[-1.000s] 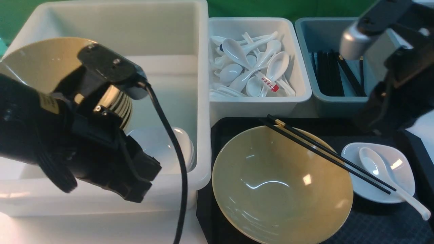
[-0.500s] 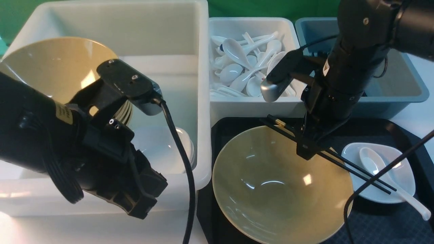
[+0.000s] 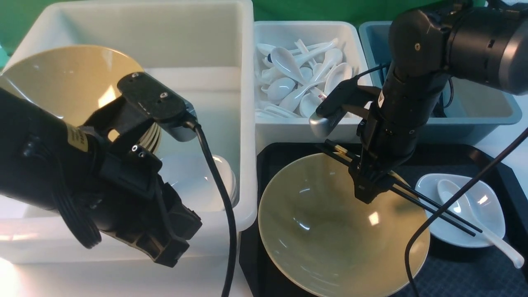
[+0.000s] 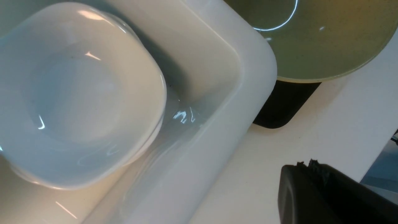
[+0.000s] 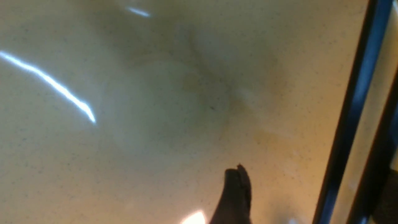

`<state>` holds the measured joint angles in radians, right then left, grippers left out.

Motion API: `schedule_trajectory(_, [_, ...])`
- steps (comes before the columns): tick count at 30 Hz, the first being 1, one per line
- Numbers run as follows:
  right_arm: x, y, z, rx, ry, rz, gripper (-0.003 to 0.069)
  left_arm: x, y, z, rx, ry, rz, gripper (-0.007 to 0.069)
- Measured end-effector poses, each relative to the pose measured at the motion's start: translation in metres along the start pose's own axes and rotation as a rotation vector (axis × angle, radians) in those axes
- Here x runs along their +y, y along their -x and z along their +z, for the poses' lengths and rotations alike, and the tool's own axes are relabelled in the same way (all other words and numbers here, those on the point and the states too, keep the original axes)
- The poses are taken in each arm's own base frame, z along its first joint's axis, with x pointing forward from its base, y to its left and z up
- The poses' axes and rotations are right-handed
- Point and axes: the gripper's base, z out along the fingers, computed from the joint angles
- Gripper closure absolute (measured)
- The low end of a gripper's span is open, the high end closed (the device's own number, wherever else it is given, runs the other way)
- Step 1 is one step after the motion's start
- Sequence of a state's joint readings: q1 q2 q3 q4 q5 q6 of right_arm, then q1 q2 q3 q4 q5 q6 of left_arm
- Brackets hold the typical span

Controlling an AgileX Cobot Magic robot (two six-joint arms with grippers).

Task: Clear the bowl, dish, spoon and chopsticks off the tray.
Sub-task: Use the right arm to grab the chopsticks

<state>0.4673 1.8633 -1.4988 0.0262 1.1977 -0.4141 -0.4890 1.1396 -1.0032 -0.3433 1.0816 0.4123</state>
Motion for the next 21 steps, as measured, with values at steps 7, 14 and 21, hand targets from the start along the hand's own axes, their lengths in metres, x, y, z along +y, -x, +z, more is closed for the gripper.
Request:
schedule_trajectory(7, [-0.0005,0.0010,0.0019,-0.002,-0.001,0.019,0.0163,0.0007,0.0000,0.0000,-0.001,0.008,0.004,0.0633])
schedule_trajectory(14, [-0.0029,0.0010,0.0019,-0.003,-0.027,0.031,0.0480,0.0009,0.0000,0.0000,0.000,0.009,0.005,0.0633])
schedule_trajectory(21, [-0.0049,0.0007,-0.0026,0.007,-0.048,0.059,0.0510,0.0010,-0.0001,0.0000,0.001,0.011,0.006,0.0633])
